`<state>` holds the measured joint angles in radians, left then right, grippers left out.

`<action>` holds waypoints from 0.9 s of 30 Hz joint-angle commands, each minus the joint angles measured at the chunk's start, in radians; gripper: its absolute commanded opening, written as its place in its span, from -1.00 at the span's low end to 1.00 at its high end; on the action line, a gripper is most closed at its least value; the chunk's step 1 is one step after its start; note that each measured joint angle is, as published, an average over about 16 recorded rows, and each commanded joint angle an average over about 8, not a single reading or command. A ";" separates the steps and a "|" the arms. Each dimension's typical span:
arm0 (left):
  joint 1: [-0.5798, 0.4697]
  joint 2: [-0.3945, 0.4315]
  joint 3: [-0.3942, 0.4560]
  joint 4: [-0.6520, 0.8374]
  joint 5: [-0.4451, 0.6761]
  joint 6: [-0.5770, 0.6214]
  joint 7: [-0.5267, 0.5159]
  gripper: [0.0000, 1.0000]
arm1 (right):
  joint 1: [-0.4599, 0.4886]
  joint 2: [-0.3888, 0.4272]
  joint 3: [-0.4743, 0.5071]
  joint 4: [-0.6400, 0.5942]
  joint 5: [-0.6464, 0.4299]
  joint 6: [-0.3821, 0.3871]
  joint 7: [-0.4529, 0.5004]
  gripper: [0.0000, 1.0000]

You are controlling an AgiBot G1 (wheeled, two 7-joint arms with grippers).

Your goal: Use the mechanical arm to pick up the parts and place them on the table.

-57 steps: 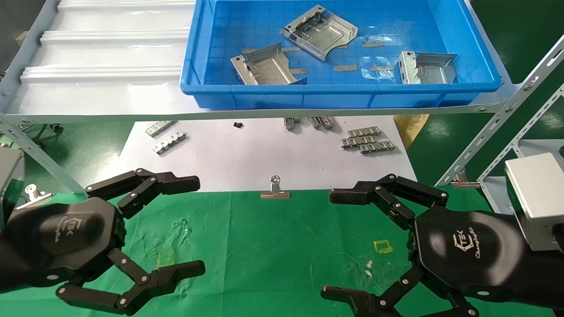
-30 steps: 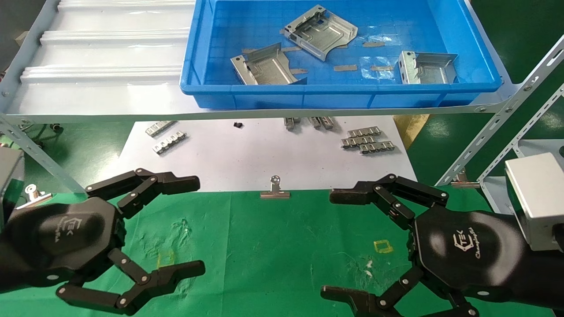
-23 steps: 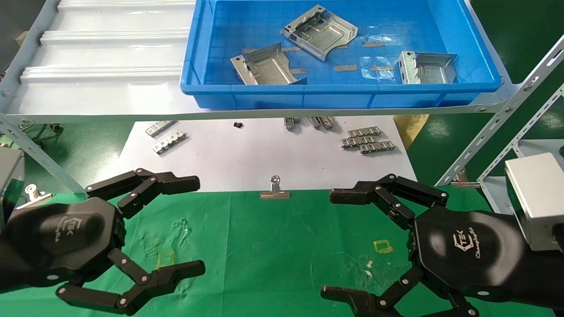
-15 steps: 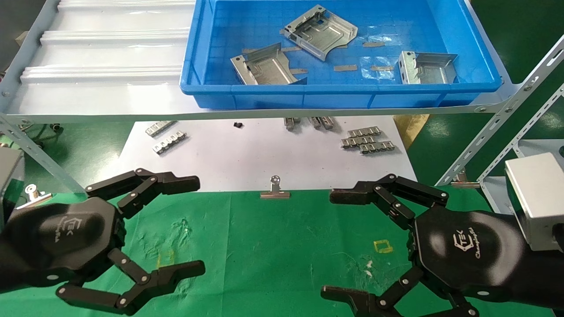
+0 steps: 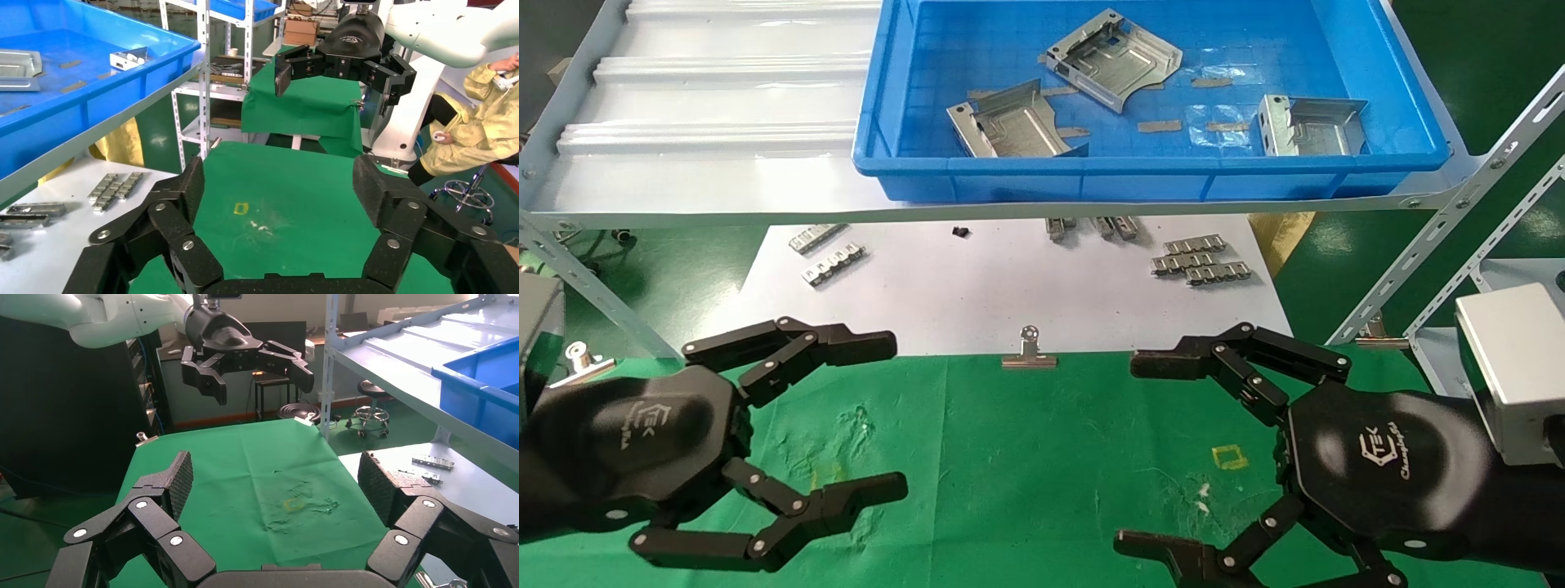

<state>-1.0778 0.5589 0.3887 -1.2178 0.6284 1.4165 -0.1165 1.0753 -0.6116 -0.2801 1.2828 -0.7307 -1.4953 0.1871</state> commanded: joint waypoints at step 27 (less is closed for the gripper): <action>0.000 0.000 0.000 0.000 0.000 0.000 0.000 -1.00 | 0.000 0.000 0.000 0.000 0.000 0.000 0.000 1.00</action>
<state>-1.0778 0.5589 0.3887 -1.2178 0.6284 1.4165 -0.1165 1.0753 -0.6116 -0.2801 1.2828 -0.7307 -1.4953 0.1871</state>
